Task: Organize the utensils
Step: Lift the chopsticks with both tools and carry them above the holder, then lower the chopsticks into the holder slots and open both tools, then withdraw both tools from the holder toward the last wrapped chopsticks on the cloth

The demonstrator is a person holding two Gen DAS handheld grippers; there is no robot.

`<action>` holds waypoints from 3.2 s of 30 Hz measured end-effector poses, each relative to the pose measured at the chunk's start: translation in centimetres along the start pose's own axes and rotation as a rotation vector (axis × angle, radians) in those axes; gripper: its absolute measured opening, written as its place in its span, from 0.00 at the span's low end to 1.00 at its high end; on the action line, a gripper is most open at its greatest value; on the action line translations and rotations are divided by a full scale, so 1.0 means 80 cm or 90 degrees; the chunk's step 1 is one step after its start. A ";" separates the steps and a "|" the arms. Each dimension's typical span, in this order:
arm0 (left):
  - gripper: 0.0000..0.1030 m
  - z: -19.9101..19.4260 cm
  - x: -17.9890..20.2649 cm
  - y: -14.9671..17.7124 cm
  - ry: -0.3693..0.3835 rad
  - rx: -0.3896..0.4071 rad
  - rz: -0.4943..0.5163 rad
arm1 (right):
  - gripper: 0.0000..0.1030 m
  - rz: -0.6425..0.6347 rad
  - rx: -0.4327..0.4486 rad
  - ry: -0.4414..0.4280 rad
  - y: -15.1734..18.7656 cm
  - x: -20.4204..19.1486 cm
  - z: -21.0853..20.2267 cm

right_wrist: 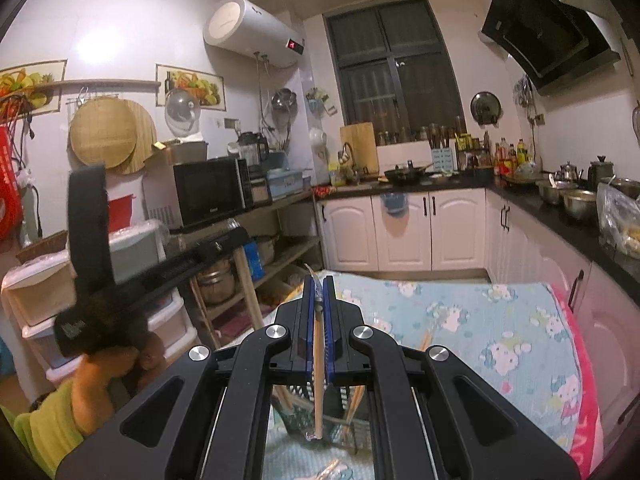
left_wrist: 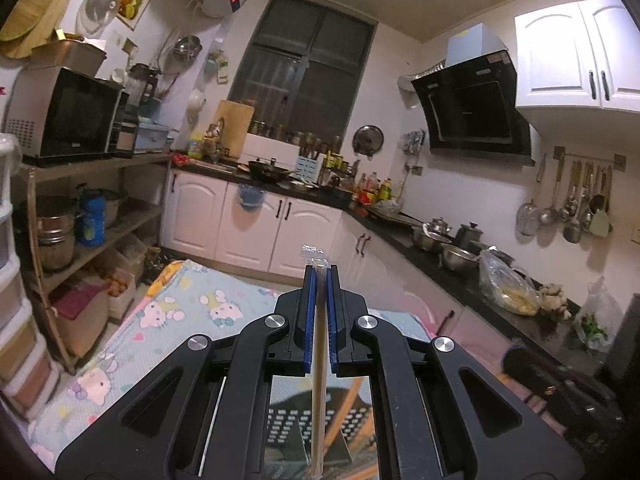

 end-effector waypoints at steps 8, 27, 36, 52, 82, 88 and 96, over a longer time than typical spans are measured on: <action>0.01 0.015 -0.011 -0.002 -0.035 0.026 0.013 | 0.04 -0.003 0.036 0.014 -0.024 0.002 0.006; 0.01 0.044 -0.018 0.024 -0.063 0.036 0.054 | 0.04 0.007 0.011 0.053 0.012 0.013 0.059; 0.01 0.051 -0.027 0.050 -0.069 0.027 0.070 | 0.04 0.017 -0.021 0.059 0.052 0.020 0.081; 0.01 0.053 -0.039 0.080 -0.062 -0.007 0.062 | 0.05 0.025 -0.069 0.061 0.110 0.031 0.081; 0.33 0.038 -0.044 0.115 -0.034 -0.097 0.023 | 0.35 0.049 -0.124 0.070 0.150 0.047 0.057; 0.47 0.028 -0.037 0.117 -0.025 -0.098 0.027 | 0.40 0.051 -0.129 0.073 0.154 0.048 0.049; 0.57 0.015 -0.033 0.119 -0.017 -0.109 0.022 | 0.45 0.053 -0.131 0.081 0.160 0.054 0.036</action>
Point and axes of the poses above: each gripper's, at about its wrist camera, not at the fingertips, and z roughly the way its jaws point, x to its right, y to its underside, the point moved 9 cm from there along z, roughly the way its jaws point, and after that the axes turned 14 degrees about y, right-handed, at the moved point
